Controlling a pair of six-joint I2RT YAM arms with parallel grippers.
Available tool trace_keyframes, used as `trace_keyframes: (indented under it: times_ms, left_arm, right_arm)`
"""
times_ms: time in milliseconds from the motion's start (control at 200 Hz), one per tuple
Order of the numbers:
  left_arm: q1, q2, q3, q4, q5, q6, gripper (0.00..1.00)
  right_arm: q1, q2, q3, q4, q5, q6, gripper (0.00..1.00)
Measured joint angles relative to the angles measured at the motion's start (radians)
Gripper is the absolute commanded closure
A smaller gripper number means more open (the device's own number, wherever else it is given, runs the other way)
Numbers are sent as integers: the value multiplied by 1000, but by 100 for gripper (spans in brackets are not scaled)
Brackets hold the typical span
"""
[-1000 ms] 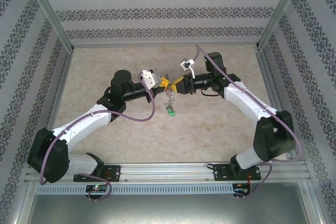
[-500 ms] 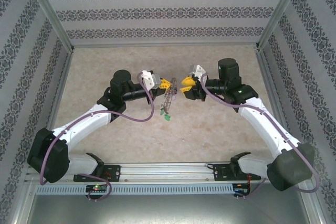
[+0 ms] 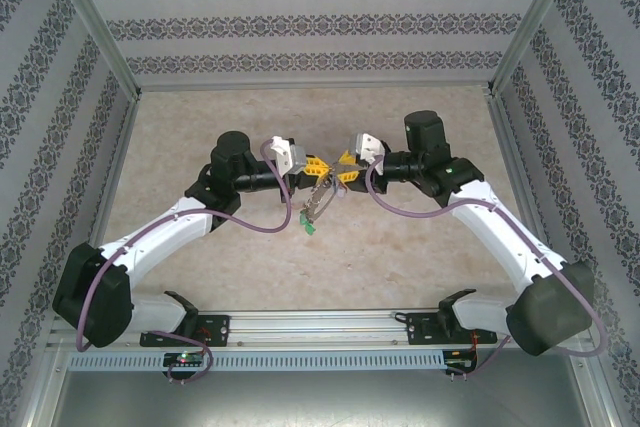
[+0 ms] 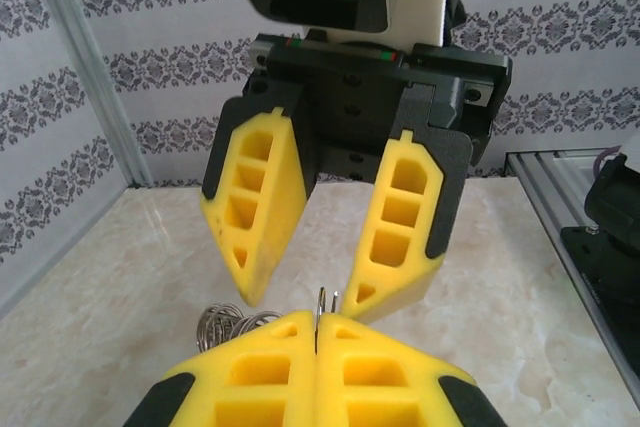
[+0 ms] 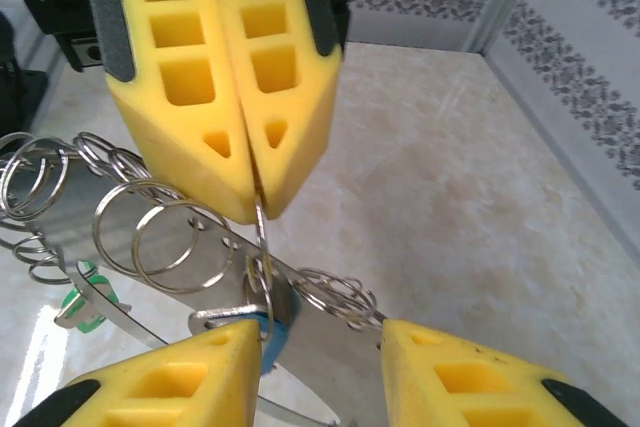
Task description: Put the keys on the keyring
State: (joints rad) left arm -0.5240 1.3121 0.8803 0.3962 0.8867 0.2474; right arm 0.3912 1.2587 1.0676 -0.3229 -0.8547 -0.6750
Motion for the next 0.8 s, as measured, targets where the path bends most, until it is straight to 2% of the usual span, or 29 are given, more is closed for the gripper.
trace_keyframes:
  times_ms: [330,550,799]
  left_arm:
    - [0,5,14,-55,23,14,100]
    - [0,6,14,-68,26,14,100]
    - [0,13,14,-76,31,16,100]
  right_arm:
    - [26,16,41,-76,-38,-14,66]
    - [26,16,51,-116,-41,-29,75]
    - [38,35,76,-150,-45,-37,75]
